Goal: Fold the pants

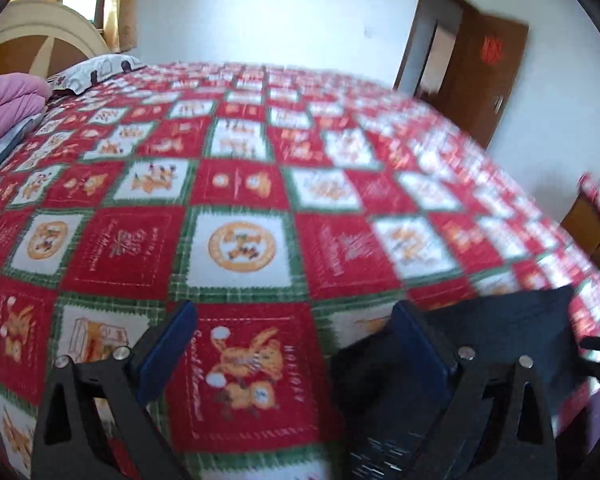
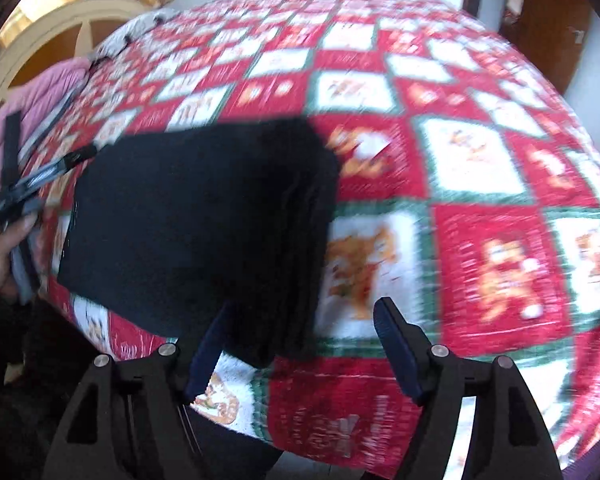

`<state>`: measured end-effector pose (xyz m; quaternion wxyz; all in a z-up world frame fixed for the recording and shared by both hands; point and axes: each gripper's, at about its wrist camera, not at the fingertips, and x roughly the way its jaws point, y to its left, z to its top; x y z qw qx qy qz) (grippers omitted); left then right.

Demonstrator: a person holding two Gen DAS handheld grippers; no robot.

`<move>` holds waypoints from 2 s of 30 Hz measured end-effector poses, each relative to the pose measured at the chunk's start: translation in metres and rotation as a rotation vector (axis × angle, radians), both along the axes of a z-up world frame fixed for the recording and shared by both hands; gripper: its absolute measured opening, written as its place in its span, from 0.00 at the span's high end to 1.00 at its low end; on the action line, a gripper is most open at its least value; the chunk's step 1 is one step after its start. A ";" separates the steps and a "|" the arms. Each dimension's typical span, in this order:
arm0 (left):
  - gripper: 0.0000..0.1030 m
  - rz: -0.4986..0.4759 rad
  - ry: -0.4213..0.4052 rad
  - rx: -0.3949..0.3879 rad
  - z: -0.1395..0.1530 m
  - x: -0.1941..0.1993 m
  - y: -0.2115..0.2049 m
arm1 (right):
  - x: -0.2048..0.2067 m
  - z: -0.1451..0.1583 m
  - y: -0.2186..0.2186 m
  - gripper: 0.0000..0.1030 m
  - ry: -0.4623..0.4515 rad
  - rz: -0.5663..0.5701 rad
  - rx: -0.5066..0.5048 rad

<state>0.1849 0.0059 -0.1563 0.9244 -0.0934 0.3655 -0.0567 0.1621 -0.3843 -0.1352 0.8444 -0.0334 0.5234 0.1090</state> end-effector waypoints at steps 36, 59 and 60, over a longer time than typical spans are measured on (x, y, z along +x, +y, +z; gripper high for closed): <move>0.00 -0.284 -0.015 0.197 -0.033 -0.030 -0.119 | -0.006 -0.029 0.050 0.28 -0.226 0.091 0.053; 0.00 -0.203 0.002 0.034 -0.028 -0.071 -0.047 | -0.011 0.030 0.039 0.28 -0.295 0.030 0.333; 0.00 -0.209 0.013 0.031 -0.031 -0.071 -0.049 | -0.003 0.028 0.048 0.28 -0.262 0.052 0.358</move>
